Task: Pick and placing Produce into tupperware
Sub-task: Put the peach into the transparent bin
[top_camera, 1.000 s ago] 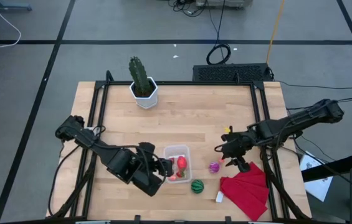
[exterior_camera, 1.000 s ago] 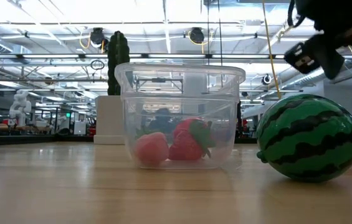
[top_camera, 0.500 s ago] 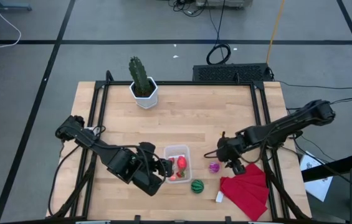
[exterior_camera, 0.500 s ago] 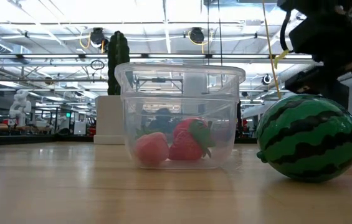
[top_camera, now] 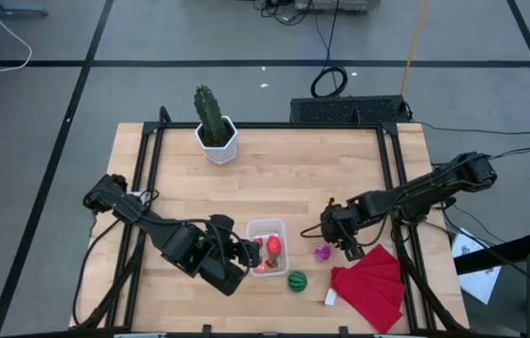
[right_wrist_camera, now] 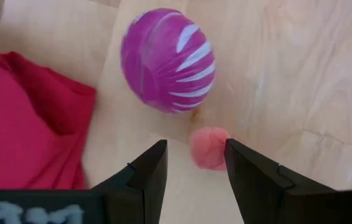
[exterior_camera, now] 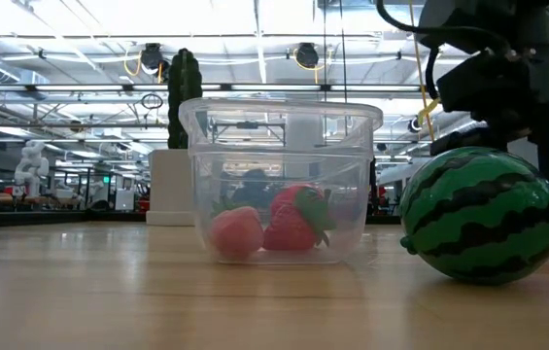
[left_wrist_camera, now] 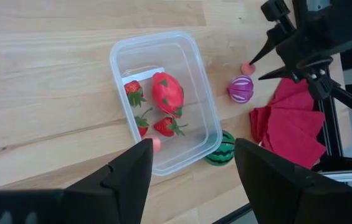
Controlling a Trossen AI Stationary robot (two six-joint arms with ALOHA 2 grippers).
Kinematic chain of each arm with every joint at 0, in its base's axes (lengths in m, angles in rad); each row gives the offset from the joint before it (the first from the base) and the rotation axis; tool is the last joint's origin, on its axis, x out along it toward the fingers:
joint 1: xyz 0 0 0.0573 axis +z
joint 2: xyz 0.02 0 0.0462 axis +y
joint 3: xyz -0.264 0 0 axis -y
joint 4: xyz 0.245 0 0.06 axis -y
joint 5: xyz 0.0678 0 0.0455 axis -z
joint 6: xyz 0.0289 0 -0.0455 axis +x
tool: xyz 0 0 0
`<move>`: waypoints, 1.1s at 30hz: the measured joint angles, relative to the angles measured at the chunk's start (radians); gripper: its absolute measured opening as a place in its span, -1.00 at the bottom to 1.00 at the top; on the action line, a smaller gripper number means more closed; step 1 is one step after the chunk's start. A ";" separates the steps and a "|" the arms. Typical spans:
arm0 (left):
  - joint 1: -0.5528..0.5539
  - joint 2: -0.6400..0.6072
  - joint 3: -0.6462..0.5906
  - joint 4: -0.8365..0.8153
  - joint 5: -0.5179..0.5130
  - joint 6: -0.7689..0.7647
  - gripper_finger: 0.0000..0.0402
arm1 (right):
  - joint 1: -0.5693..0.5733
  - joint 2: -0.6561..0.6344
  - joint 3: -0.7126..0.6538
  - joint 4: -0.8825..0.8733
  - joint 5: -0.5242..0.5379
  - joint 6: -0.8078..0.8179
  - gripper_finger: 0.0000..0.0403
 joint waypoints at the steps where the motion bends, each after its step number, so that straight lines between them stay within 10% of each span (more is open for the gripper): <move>1: -0.001 0.000 0.000 0.000 0.000 0.005 0.15 | 0.000 0.006 0.000 0.001 0.012 -0.006 -0.24; 33: -0.002 0.000 0.000 -0.016 0.017 0.038 0.15 | 0.051 -0.128 0.000 -0.170 0.062 0.112 -0.24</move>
